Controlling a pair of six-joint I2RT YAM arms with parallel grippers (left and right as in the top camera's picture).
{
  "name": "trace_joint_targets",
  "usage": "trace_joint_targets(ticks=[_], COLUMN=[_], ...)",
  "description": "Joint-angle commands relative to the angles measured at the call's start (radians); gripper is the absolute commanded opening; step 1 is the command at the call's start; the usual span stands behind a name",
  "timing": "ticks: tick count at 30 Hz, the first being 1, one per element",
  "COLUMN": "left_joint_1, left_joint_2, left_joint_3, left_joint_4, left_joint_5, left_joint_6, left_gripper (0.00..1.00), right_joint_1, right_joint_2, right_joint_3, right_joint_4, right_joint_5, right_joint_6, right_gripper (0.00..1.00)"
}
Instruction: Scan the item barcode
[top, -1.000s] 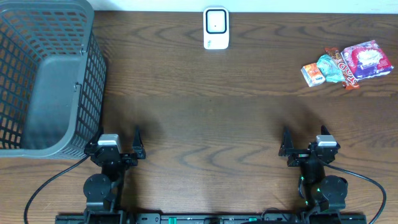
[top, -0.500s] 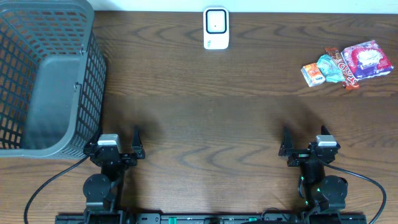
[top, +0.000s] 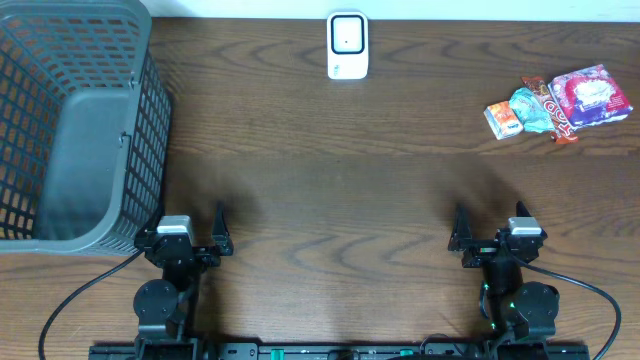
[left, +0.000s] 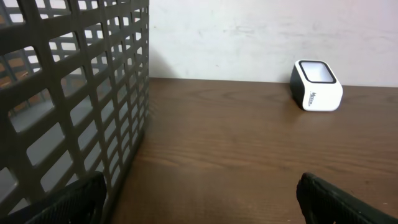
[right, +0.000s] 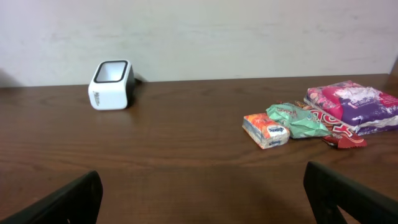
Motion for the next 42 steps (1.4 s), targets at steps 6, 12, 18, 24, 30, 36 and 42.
trace_joint_targets(ticks=[6,12,18,24,30,36,42], left_joint_1=[0.005,0.005,0.005,0.005,0.005,0.005,0.005], left_joint_2=[-0.006,-0.006,-0.006,-0.006,-0.006,-0.006,-0.006], left_joint_3=[-0.015,-0.015,-0.015,-0.015,-0.015,-0.015,-0.015], left_joint_4=[-0.04,-0.04,-0.04,-0.04,-0.04,-0.04,-0.04], left_joint_5=[-0.003,-0.003,-0.003,-0.003,-0.003,-0.003,-0.003], left_joint_6=[0.006,0.006,0.006,0.006,0.006,0.006,0.006], left_gripper=[0.98,0.98,0.98,0.98,0.98,0.98,0.98], right_joint_1=[0.006,0.006,0.006,0.006,0.006,-0.008,-0.007], right_joint_2=[-0.006,-0.006,-0.006,-0.006,-0.006,-0.006,-0.006], right_joint_3=[-0.005,-0.005,-0.005,-0.005,-0.005,-0.005,-0.005], right_joint_4=[0.0,0.0,0.0,0.0,0.0,0.014,0.014], right_joint_5=[-0.001,-0.002,-0.002,-0.002,-0.002,0.126,0.126], right_joint_6=[-0.007,-0.007,-0.007,-0.008,-0.008,-0.007,-0.008], right_gripper=[0.99,0.99,0.99,0.99,0.99,0.99,0.99])
